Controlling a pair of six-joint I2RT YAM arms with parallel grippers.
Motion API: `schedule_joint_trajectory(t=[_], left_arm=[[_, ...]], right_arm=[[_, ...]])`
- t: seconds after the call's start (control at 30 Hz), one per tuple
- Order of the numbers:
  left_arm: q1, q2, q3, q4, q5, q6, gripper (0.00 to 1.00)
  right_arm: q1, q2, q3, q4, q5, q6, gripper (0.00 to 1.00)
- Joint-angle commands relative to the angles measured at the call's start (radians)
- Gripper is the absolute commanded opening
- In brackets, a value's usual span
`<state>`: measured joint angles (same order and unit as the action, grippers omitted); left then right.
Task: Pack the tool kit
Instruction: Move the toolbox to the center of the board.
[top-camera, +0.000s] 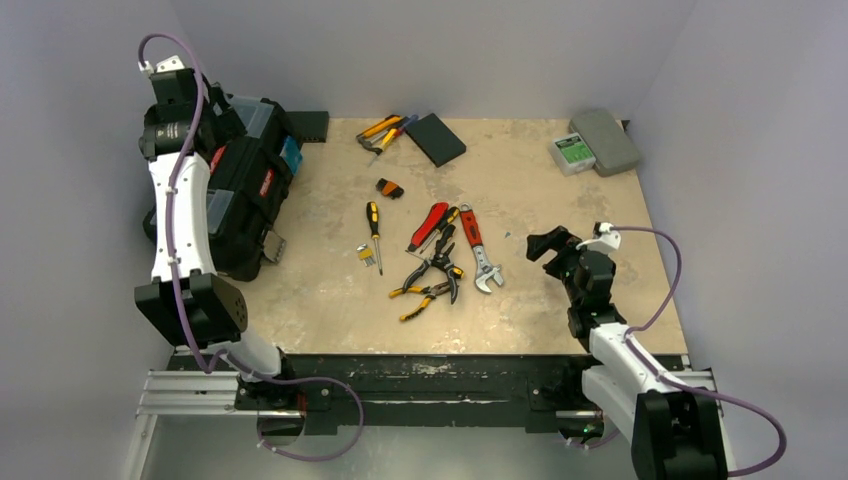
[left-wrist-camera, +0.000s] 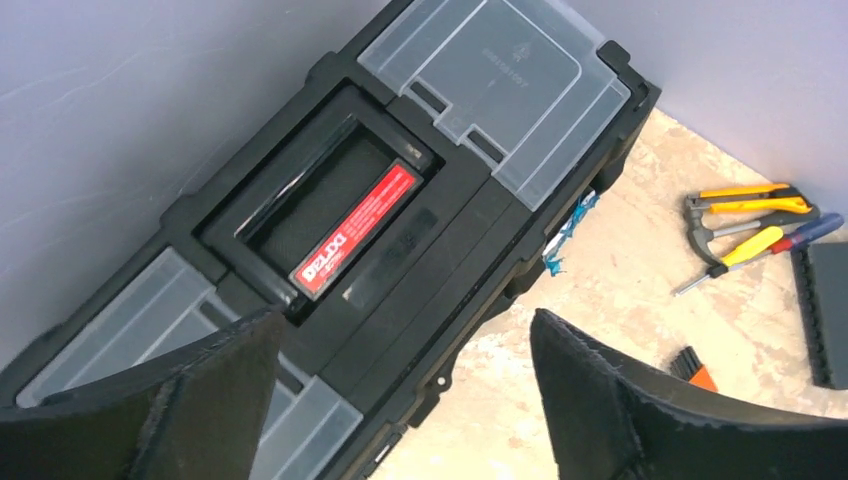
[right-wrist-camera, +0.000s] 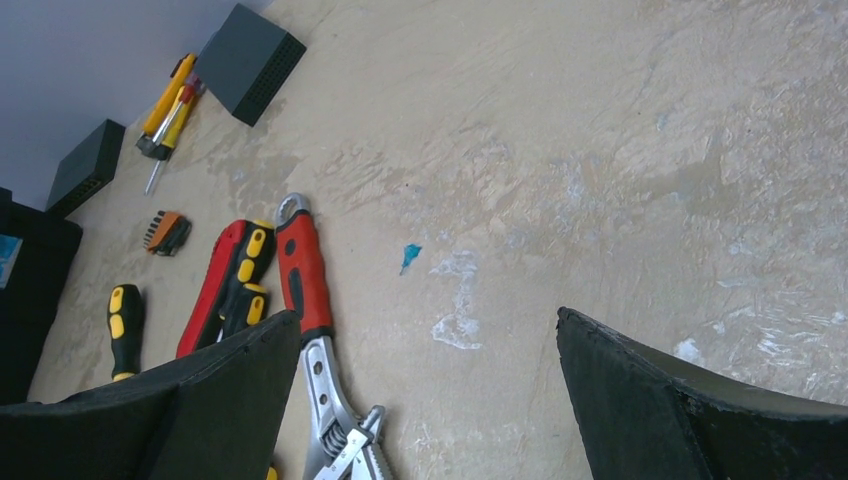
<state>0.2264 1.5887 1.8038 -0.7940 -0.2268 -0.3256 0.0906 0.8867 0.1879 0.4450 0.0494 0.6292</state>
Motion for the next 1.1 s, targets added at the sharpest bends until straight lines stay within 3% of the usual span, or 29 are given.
schedule_joint_trajectory(t=[0.0,0.1,0.27,0.4,0.73,0.9,1.07], left_arm=[[0.045,0.061,0.105,-0.003,0.093,0.017,0.78],[0.070,0.101,0.147,-0.026,0.063,-0.021,0.44],[0.101,0.145,0.159,-0.038,-0.032,-0.049,0.25],[0.120,0.201,0.163,-0.047,-0.035,-0.048,0.00],[0.125,0.444,0.294,-0.126,0.020,-0.019,0.00],[0.114,0.461,0.245,-0.142,0.091,0.004,0.00],[0.045,0.506,0.282,-0.261,0.085,0.106,0.00]], right_arm=[[0.000,0.013,0.034,0.065,-0.027,-0.002,0.99],[-0.001,0.018,0.036,0.065,-0.029,-0.002,0.99],[0.000,0.018,0.031,0.078,-0.042,0.004,0.99],[-0.001,0.034,0.029,0.095,-0.046,0.016,0.99],[0.001,0.023,0.030,0.084,-0.045,0.006,0.99],[-0.001,0.024,0.032,0.084,-0.044,0.006,0.99],[0.000,0.029,0.038,0.078,-0.045,0.007,0.99]])
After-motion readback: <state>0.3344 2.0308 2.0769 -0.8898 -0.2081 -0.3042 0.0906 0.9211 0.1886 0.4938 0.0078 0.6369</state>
